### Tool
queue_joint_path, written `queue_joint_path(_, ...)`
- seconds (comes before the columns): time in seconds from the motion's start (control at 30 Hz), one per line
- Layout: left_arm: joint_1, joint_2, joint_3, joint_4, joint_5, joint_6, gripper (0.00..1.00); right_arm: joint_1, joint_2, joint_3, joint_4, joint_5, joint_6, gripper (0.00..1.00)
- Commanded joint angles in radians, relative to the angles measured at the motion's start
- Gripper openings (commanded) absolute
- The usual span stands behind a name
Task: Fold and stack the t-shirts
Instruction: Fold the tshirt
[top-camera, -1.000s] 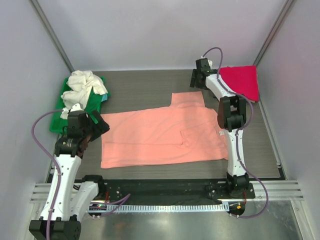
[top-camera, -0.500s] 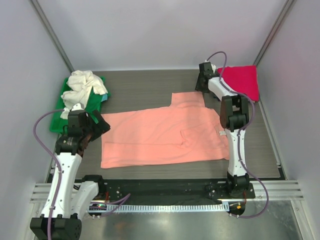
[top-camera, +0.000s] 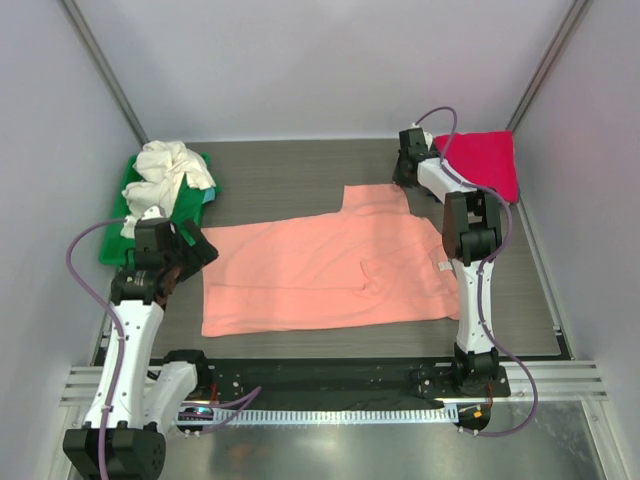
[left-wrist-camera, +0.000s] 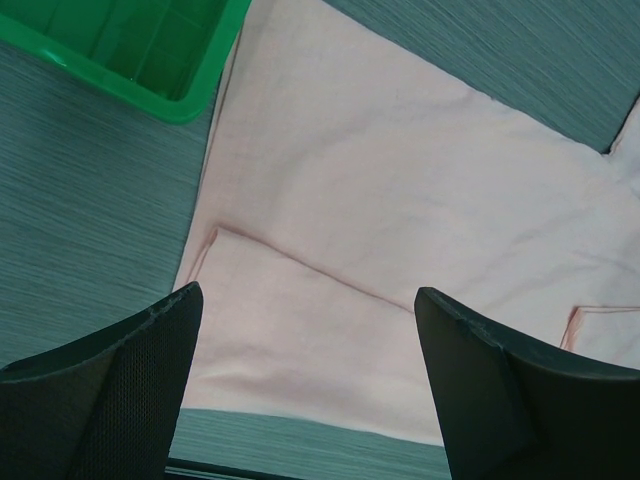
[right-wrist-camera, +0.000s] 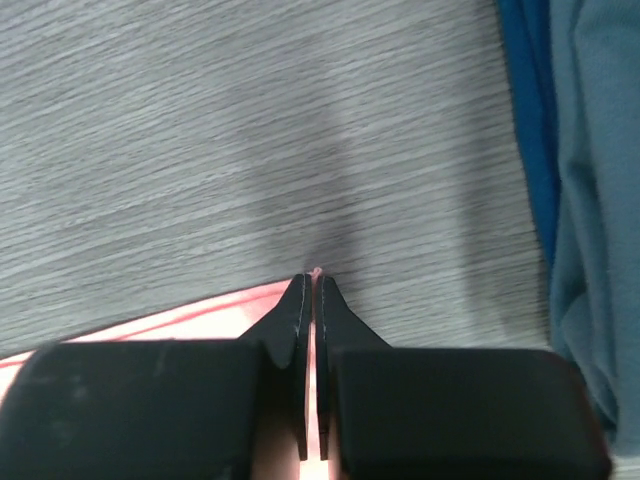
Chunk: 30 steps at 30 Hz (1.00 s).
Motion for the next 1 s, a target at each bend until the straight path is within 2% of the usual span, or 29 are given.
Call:
queue_joint_path(0.0, 0.006, 0.015, -0.001, 0.035, 0.018, 0.015, 0.87, 0.018, 0.031, -0.012, -0.061, -0.066, 0.034, 0.01)
queue_joint_path(0.13, 0.007, 0.055, 0.004, 0.055, 0.019, -0.001, 0.86, 0.018, 0.013, 0.026, -0.057, -0.064, 0.034, 0.01)
queue_joint_path(0.23, 0.007, 0.116, 0.015, 0.095, 0.015, -0.033, 0.84, 0.010, -0.040, 0.023, -0.061, 0.049, 0.022, 0.01)
queue_joint_path(0.33, 0.006, 0.179, 0.064, 0.128, 0.007, -0.057, 0.82, -0.033, -0.108, 0.019, -0.069, 0.094, 0.040, 0.01)
queue_joint_path(0.5, -0.013, 0.366, 0.192, 0.165, -0.030, -0.080, 0.79, -0.094, -0.168, 0.017, -0.078, 0.045, 0.069, 0.01)
queue_joint_path(0.77, -0.122, 0.726, 0.387, 0.196, -0.140, -0.099, 0.75, -0.130, -0.194, -0.027, -0.075, 0.025, 0.062, 0.01)
queue_joint_path(0.97, -0.125, 0.950, 0.551, 0.224, -0.185, -0.097, 0.64, -0.128, -0.183, -0.027, -0.058, -0.072, 0.066, 0.01)
